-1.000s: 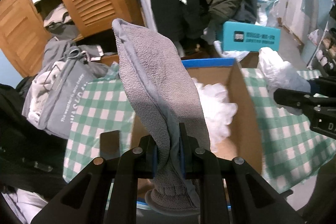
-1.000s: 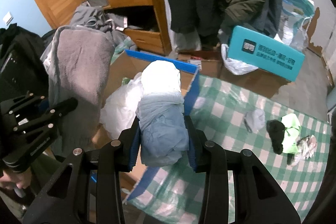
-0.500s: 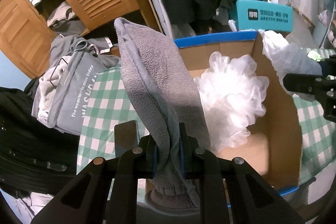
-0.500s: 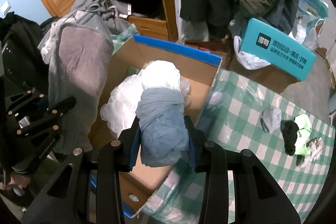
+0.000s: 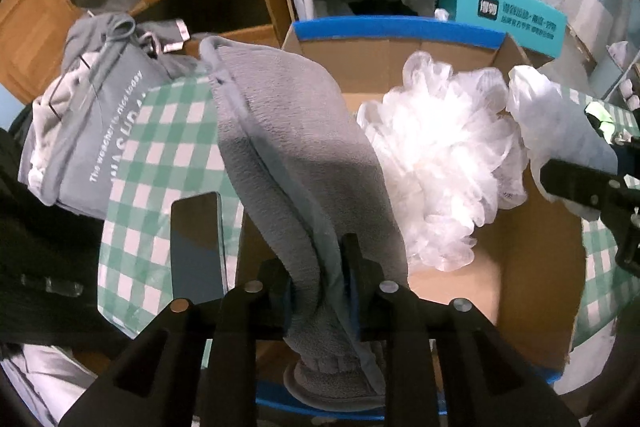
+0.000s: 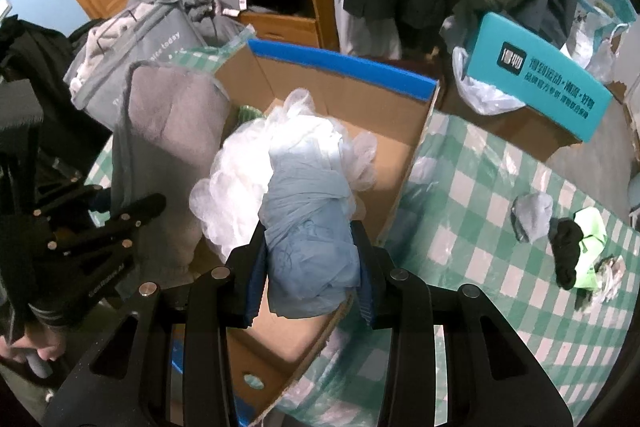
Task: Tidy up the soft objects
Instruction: 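Open both tools to drop the grey fleece and light-blue cloth into the box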
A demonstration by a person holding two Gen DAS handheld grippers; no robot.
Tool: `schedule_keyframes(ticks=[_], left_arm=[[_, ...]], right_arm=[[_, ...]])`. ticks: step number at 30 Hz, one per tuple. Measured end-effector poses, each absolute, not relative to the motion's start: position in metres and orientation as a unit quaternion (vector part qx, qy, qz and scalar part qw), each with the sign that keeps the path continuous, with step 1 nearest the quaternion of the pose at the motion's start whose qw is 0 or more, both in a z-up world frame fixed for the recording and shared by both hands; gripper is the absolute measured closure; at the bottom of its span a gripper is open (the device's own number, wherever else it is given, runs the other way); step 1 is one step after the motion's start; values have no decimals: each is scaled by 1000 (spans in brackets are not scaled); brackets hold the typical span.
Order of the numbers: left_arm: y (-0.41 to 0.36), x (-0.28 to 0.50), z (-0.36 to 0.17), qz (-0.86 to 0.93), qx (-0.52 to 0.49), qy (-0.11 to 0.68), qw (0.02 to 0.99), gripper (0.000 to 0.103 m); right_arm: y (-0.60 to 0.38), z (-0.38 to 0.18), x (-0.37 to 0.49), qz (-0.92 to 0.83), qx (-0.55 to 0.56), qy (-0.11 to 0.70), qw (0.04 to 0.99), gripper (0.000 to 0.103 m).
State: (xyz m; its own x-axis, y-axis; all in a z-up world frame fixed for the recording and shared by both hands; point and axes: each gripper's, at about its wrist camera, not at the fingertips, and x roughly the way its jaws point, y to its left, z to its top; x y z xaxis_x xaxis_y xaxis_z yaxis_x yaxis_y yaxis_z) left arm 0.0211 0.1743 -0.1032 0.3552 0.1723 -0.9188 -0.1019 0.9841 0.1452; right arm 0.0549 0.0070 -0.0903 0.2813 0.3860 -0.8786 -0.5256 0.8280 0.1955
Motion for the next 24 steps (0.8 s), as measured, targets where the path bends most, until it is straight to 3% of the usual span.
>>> schedule_keyframes(ticks=[6, 9, 14, 16, 18, 24], left_arm=[[174, 29, -124, 82, 30, 584, 807, 69], [175, 34, -131, 82, 20, 592, 801, 57], [173, 29, -123, 87, 18, 586, 805, 23], [171, 24, -115, 86, 22, 576, 813, 19], [170, 20, -106, 85, 21, 567, 819, 17], [168, 7, -86, 79, 2, 551, 831, 17]], right_arm=[[19, -108, 56, 279, -82, 543, 788, 66], [23, -114, 55, 281, -89, 548, 783, 64], [25, -115, 50, 282, -96, 549, 780, 52], [25, -110, 46, 287, -96, 542, 784, 37], [23, -103, 42, 285, -97, 530, 793, 30], [14, -85, 37, 284, -86, 515, 804, 30]])
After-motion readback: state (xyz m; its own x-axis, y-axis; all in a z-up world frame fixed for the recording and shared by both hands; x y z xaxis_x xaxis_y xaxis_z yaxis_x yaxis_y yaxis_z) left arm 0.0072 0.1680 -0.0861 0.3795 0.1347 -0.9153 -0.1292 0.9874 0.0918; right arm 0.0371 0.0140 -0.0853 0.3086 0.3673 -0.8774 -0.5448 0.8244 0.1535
